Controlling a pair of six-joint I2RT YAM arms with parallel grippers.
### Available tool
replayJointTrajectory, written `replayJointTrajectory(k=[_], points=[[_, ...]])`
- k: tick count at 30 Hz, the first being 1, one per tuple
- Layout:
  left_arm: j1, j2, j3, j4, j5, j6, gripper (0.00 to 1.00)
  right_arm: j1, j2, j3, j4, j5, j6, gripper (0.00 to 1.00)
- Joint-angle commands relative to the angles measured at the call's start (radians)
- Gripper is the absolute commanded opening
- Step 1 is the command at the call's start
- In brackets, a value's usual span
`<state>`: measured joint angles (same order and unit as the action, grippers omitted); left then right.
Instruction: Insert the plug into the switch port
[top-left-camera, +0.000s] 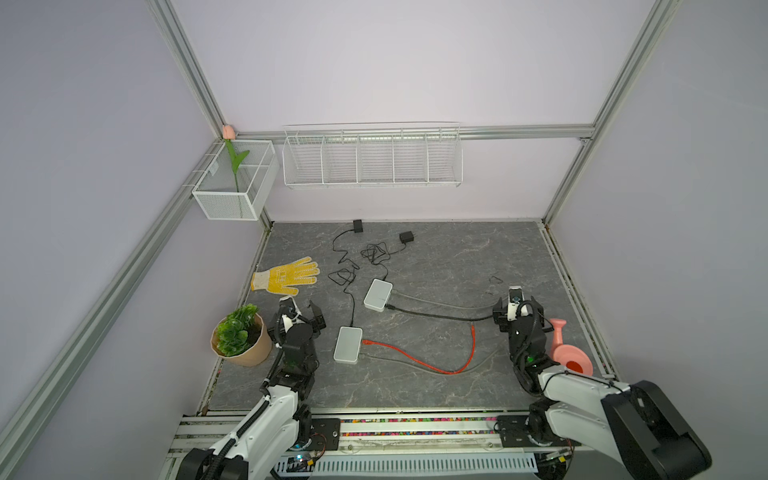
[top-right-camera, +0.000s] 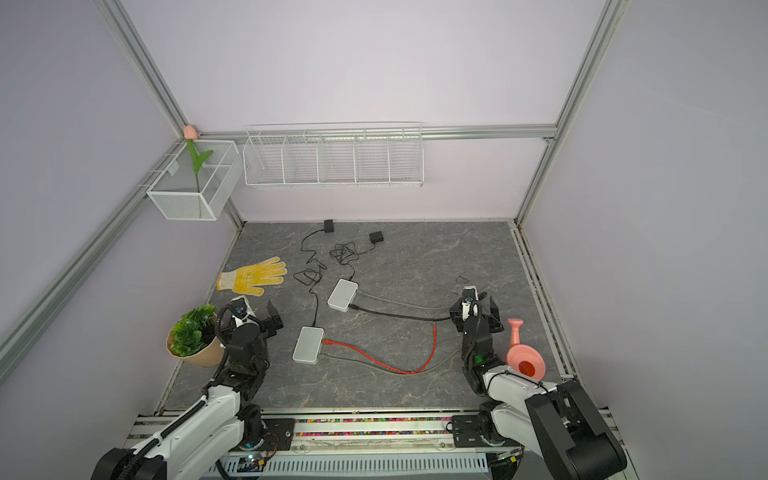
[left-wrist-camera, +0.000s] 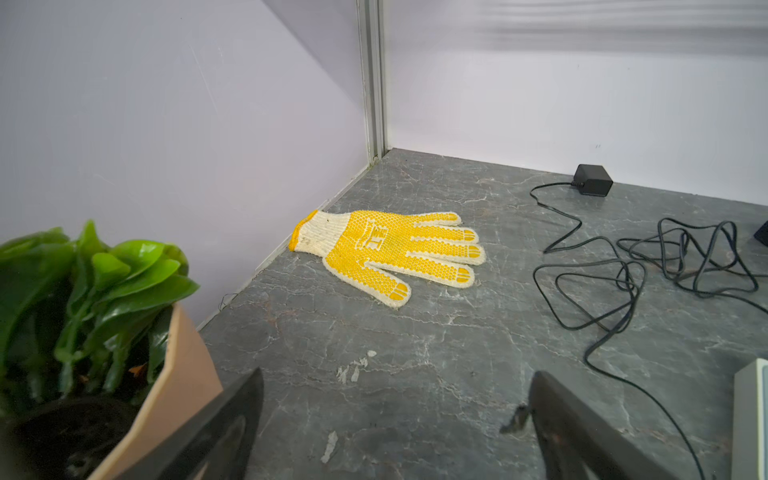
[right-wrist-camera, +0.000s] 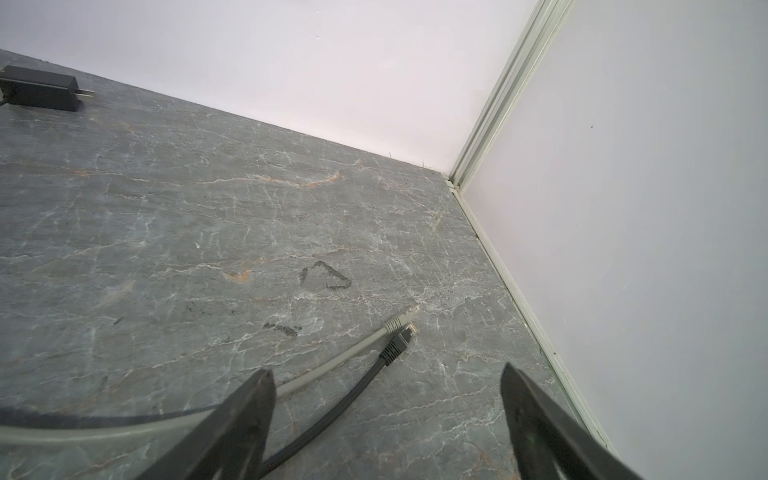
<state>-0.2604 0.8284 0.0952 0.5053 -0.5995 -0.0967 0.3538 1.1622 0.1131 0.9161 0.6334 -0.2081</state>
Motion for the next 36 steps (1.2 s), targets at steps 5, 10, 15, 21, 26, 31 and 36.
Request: replayJointTrajectory(k=[5, 10, 15, 21, 26, 31, 36], points=[[0.038, 0.023, -0.008, 0.124, 0.027, -0.001, 0.99, -0.006, 0.157, -0.035, 0.36, -0.012, -0.053, 0.88], [0.055, 0.086, -0.001, 0.182, 0.04, 0.005, 0.99, -0.006, 0.233, -0.055, 0.499, -0.013, -0.064, 0.88], [0.058, 0.143, 0.004, 0.24, 0.044, 0.009, 0.99, -0.014, 0.254, -0.049, 0.515, -0.015, -0.059, 0.88], [0.074, 0.156, -0.007, 0.279, 0.045, -0.007, 0.99, -0.056, 0.401, 0.028, 0.52, -0.047, -0.023, 0.88], [0.089, 0.157, -0.027, 0.317, 0.041, -0.016, 0.99, -0.075, 0.391, 0.017, 0.52, -0.079, -0.007, 0.88], [0.095, 0.241, -0.006, 0.385, 0.028, -0.014, 0.99, -0.077, 0.398, 0.023, 0.518, -0.081, -0.008, 0.88], [0.096, 0.399, 0.015, 0.549, 0.022, 0.01, 0.99, -0.081, 0.398, 0.023, 0.518, -0.088, -0.005, 0.88]])
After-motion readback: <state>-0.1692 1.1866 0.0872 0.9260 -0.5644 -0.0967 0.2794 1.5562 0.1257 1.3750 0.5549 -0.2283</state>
